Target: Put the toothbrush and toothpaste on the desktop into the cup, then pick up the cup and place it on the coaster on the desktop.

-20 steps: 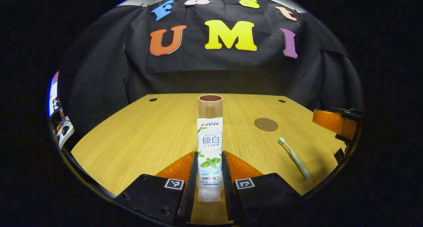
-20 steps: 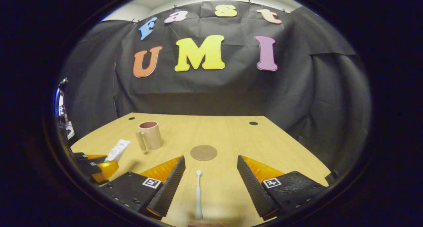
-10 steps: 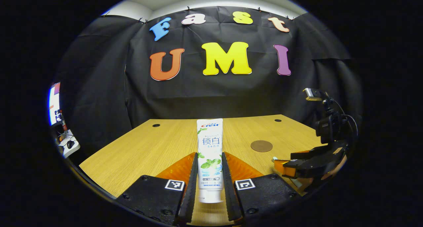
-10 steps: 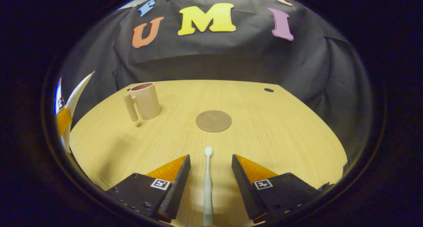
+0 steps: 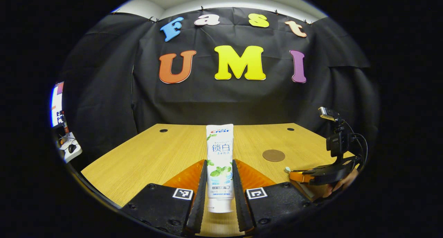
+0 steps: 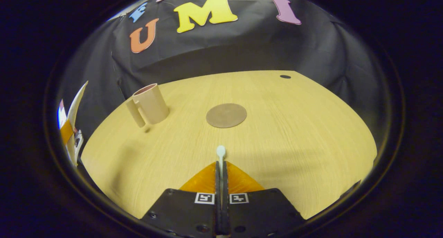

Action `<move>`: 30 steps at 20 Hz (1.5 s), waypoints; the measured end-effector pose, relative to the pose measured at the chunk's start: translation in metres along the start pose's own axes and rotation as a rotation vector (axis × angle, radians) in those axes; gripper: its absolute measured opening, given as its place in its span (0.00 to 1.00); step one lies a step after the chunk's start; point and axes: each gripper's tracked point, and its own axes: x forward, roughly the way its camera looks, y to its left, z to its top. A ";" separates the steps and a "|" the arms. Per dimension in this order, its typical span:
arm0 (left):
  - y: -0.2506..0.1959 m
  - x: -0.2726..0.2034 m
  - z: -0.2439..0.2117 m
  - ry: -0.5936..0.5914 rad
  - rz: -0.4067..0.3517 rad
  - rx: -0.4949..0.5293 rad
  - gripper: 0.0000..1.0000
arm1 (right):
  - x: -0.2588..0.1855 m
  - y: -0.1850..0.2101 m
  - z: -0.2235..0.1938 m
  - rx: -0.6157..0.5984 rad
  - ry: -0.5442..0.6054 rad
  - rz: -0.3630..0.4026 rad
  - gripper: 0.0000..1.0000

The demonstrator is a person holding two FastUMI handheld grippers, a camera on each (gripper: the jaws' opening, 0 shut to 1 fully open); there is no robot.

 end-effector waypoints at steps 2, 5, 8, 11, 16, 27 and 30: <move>0.004 0.002 -0.001 0.006 0.010 -0.008 0.41 | -0.002 -0.001 0.000 0.000 -0.010 0.002 0.01; 0.009 0.006 0.001 0.005 0.026 -0.017 0.42 | -0.013 0.004 0.006 0.025 -0.057 0.040 0.01; 0.018 0.014 0.010 -0.017 0.035 -0.036 0.42 | -0.036 0.005 0.021 -0.005 -0.157 0.037 0.00; 0.015 0.026 0.034 -0.080 -0.011 -0.066 0.42 | -0.064 0.010 0.041 -0.025 -0.262 0.050 0.01; 0.017 0.062 0.068 -0.142 -0.040 -0.056 0.42 | -0.111 0.016 0.072 -0.048 -0.433 0.068 0.01; 0.009 0.171 0.120 -0.308 -0.089 -0.012 0.36 | -0.132 0.017 0.077 -0.094 -0.471 0.096 0.01; 0.007 0.191 0.099 -0.234 -0.081 -0.007 0.43 | -0.129 0.015 0.077 -0.091 -0.465 0.089 0.01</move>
